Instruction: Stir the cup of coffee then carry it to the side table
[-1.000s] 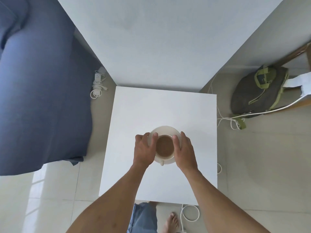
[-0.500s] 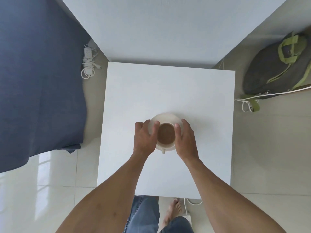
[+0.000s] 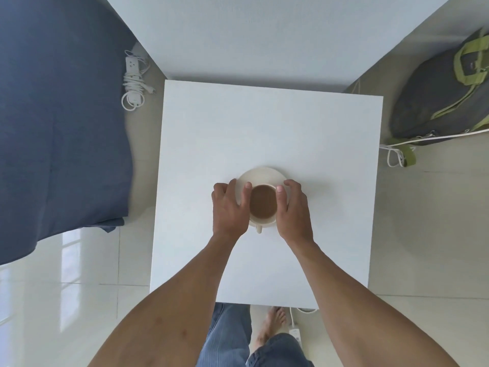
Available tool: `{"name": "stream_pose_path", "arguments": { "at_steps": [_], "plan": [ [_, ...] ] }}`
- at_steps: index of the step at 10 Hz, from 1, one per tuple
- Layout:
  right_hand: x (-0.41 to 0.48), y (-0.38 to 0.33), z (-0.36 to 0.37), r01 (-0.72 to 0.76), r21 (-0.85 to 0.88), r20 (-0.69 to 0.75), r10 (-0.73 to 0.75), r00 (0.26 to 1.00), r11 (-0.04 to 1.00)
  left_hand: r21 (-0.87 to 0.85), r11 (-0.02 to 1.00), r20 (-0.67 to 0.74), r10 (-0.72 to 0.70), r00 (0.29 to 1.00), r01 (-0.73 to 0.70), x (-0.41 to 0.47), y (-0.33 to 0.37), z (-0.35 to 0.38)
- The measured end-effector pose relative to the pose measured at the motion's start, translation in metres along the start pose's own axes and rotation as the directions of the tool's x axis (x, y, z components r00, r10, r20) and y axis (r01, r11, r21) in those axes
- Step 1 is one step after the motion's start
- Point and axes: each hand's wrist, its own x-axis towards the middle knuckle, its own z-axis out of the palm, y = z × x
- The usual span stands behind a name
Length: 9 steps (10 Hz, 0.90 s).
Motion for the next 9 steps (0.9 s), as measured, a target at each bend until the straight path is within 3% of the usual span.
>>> {"name": "stream_pose_path", "arguments": {
  "at_steps": [2,4,5,6,9],
  "plan": [
    [-0.001,-0.003,0.007,-0.028,-0.074,-0.062,0.023,0.998,0.997,0.067,0.998,0.017,-0.019,1.000,0.017,0.000,0.002,0.000],
    [0.000,-0.005,-0.003,-0.061,-0.084,0.076,0.068,0.995,0.995,0.211,0.976,0.081,-0.065,0.995,0.047,0.002,0.005,-0.008],
    [-0.003,-0.014,-0.015,-0.069,-0.054,0.099,0.075,0.992,0.996,0.174,0.982,0.090,-0.084,0.992,0.067,-0.005,0.016,-0.017],
    [-0.012,-0.028,-0.030,-0.073,-0.054,0.096,0.078,0.992,0.996,0.180,0.983,0.090,-0.044,0.995,0.027,-0.014,0.028,-0.026],
    [-0.057,-0.067,-0.078,0.098,-0.085,0.129,-0.086,0.988,0.992,0.319,0.938,0.086,0.112,0.990,-0.134,-0.064,0.067,-0.069]
  ]
}}
